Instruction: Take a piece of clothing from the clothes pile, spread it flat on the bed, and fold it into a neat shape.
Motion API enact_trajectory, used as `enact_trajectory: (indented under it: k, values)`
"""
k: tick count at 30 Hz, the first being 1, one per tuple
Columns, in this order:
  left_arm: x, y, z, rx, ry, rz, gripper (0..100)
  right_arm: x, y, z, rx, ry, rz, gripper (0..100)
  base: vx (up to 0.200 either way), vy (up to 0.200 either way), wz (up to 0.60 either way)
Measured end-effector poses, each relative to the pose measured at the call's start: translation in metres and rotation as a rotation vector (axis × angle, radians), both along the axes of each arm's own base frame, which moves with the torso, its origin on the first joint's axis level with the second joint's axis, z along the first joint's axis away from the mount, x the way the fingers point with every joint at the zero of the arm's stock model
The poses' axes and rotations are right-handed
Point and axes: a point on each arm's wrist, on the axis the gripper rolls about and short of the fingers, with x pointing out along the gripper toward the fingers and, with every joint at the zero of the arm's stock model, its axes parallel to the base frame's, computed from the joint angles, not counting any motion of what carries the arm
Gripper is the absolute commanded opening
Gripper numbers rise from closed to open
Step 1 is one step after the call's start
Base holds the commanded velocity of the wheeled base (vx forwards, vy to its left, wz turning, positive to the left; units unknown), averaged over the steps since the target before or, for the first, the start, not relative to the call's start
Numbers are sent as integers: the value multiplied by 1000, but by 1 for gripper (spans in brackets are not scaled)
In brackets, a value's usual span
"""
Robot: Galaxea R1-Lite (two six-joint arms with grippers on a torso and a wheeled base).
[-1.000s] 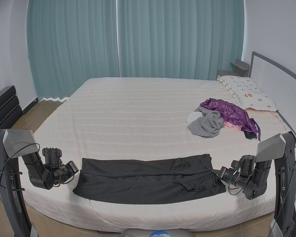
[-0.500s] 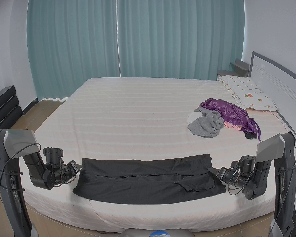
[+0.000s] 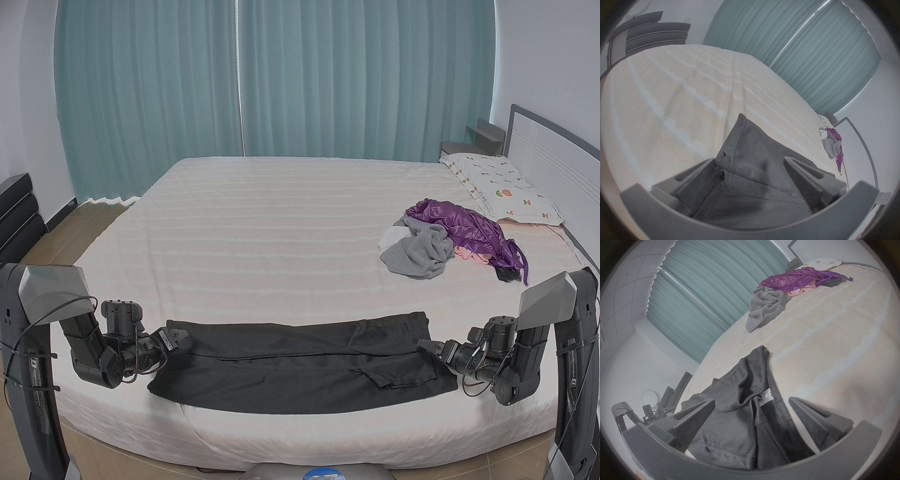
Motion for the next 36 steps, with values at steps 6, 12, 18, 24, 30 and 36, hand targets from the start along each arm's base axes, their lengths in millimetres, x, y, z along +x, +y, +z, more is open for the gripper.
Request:
enact_trajectory:
  k: [6,12,18,24,30,36]
  values:
    - [-2,0,-5,25,15,11,0,0,0,0,0,1,0,100,0,0,0]
    - [-3,7,-7,46,26,57,0,0,0,0,0,1,0,100,0,0,0]
    - [-5,9,-8,47,31,64,0,0,0,0,-1,2,-1,100,0,0,0]
    - [-5,8,-8,46,32,60,100,0,0,0,-2,2,0,100,0,0,0]
    - [-6,7,-7,42,35,59,100,1,0,1,1,-5,-3,100,0,0,0]
    - [-6,6,-7,34,35,60,100,6,1,9,56,-9,-32,100,0,0,0]
